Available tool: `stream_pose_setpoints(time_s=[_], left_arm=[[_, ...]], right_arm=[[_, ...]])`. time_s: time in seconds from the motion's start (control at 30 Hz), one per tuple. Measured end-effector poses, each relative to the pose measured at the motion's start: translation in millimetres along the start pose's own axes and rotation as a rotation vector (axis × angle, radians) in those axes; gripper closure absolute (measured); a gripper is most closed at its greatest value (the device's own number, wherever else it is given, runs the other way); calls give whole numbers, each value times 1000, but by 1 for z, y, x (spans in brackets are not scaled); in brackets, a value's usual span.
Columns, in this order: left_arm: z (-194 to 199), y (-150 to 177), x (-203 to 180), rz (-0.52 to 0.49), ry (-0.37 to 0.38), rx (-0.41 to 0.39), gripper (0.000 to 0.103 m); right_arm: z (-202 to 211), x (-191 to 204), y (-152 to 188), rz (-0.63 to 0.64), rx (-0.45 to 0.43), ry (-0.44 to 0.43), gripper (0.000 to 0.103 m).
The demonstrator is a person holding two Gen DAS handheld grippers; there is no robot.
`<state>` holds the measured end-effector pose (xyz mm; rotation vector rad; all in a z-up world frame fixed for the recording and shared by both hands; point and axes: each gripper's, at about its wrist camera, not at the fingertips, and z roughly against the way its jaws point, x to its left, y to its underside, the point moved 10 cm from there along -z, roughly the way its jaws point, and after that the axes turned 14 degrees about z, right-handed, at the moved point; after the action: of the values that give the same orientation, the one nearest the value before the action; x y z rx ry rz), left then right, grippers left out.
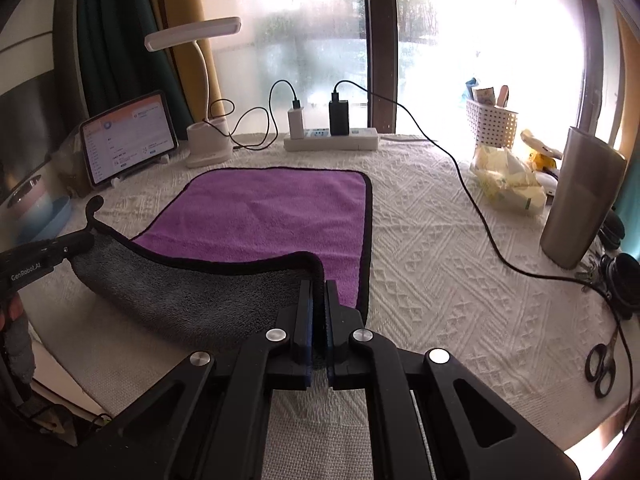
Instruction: Fold towel
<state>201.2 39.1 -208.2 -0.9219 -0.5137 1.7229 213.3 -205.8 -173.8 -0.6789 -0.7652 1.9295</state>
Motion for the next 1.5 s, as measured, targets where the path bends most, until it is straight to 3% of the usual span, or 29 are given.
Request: stream_pose_setpoints(time_s=[0.77, 1.5], left_arm=[[19, -98, -30, -78, 7, -228, 97], [-33, -165, -35, -85, -5, -268, 97]], right_arm=[[9, -36, -89, 27, -128, 106, 98], [-36, -66, -157, 38, -175, 138, 98]])
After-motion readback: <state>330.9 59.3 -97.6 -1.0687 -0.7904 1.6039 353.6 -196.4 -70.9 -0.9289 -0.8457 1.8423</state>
